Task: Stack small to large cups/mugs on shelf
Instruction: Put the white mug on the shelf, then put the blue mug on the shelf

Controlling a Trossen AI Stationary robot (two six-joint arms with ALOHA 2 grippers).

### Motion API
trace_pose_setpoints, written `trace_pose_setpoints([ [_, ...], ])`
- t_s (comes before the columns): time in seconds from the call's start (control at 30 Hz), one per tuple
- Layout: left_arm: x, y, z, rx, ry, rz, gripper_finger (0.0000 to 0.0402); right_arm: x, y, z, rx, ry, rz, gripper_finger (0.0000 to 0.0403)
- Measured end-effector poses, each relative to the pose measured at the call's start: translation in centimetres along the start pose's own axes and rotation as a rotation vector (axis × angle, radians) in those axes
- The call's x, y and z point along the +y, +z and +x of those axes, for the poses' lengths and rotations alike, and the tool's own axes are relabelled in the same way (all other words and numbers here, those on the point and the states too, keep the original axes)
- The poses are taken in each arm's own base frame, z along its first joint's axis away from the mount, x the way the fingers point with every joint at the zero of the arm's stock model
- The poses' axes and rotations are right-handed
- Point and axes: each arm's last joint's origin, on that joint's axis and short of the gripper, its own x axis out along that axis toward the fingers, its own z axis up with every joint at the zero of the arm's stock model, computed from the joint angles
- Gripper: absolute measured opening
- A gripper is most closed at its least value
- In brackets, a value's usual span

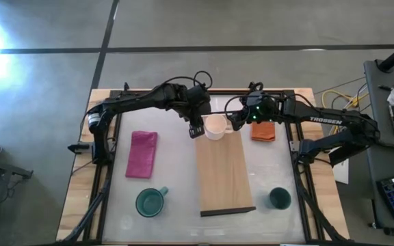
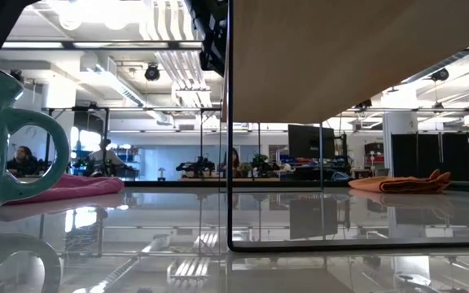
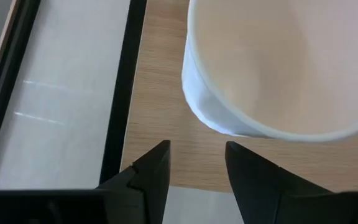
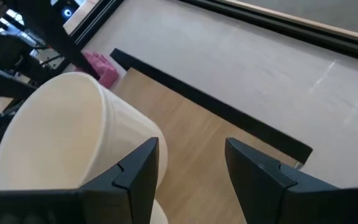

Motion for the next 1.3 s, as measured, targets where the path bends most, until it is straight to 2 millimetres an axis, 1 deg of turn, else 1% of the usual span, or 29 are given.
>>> trace_pose_setpoints([
  [0.77,-2.0,0.2,0.2,-0.023,-0.081,0.044,0.0141,-0.2,-0.2,-0.1,0.026,-0.014,-0.014,0.0178],
  [0.97,-1.8,-0.2,0.1,0.017,-0.023,0.043,0.0141,-0.2,-0.2,-0.2,0.019,-0.016,-0.031,0.0178],
  [1.03,-1.6,-0.5,-0.3,0.033,0.012,0.042,0.0141,-0.3,-0.1,-0.5,-0.003,-0.035,-0.041,0.0178],
  [1.1,-1.6,-0.6,-1.1,0.023,0.022,0.042,0.0141,-0.4,0.1,-1.2,-0.048,-0.061,-0.056,0.0178],
  [1.2,-1.7,-0.8,-2.8,-0.015,0.022,0.043,0.0141,-0.7,0.4,-2.7,-0.107,-0.088,-0.075,0.0178],
  [1.3,-2.0,-1.2,-4.3,-0.034,0.017,0.026,0.0141,-1.1,0.2,-4.5,-0.12,-0.087,-0.076,0.0178],
])
